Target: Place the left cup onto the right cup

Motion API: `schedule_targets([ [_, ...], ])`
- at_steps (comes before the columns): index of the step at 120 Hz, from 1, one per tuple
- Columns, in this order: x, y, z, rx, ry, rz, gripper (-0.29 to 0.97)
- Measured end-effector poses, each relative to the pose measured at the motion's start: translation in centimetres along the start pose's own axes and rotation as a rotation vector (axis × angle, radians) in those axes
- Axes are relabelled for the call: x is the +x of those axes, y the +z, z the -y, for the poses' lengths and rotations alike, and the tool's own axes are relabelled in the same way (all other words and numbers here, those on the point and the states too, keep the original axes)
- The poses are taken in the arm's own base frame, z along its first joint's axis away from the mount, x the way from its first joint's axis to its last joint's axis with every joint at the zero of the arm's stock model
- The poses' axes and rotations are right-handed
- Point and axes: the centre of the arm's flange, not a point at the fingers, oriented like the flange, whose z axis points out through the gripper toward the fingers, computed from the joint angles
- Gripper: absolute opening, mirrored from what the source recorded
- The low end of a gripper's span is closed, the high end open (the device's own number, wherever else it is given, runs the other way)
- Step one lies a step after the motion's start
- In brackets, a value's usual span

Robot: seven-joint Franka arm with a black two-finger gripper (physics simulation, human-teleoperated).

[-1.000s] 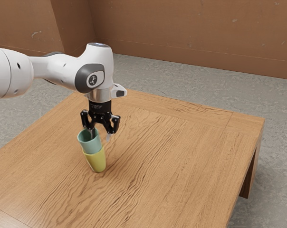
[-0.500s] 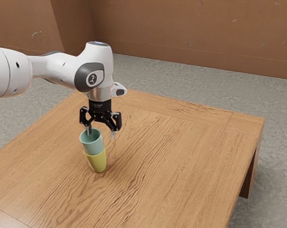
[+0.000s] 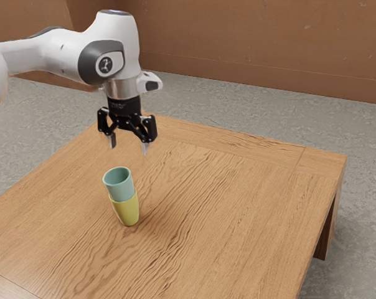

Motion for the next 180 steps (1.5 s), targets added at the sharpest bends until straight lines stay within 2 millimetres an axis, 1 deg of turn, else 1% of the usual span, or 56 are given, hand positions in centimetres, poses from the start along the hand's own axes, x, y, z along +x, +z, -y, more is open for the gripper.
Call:
schedule_targets([
  [20, -1.0, -4.6, -2.2, -0.006, 0.163, -0.044, 0.67],
  [36, -1.6, -9.7, -3.7, -0.016, 0.272, -0.109, 0.67],
  [43, -1.9, -11.8, -3.9, -0.019, 0.307, -0.138, 0.67],
  [55, -2.5, -14.4, -3.6, -0.02, 0.35, -0.173, 0.67],
  [59, -2.6, -14.9, -3.3, -0.019, 0.36, -0.178, 0.67],
  [67, -2.7, -15.2, -3.0, -0.016, 0.38, -0.174, 0.67],
  [80, -2.8, -15.3, -2.7, -0.011, 0.412, -0.163, 0.67],
  [120, -3.1, -15.1, -2.9, -0.002, 0.494, -0.147, 0.67],
  [180, -3.1, -15.1, -2.8, 0.002, 0.552, -0.144, 0.67],
])
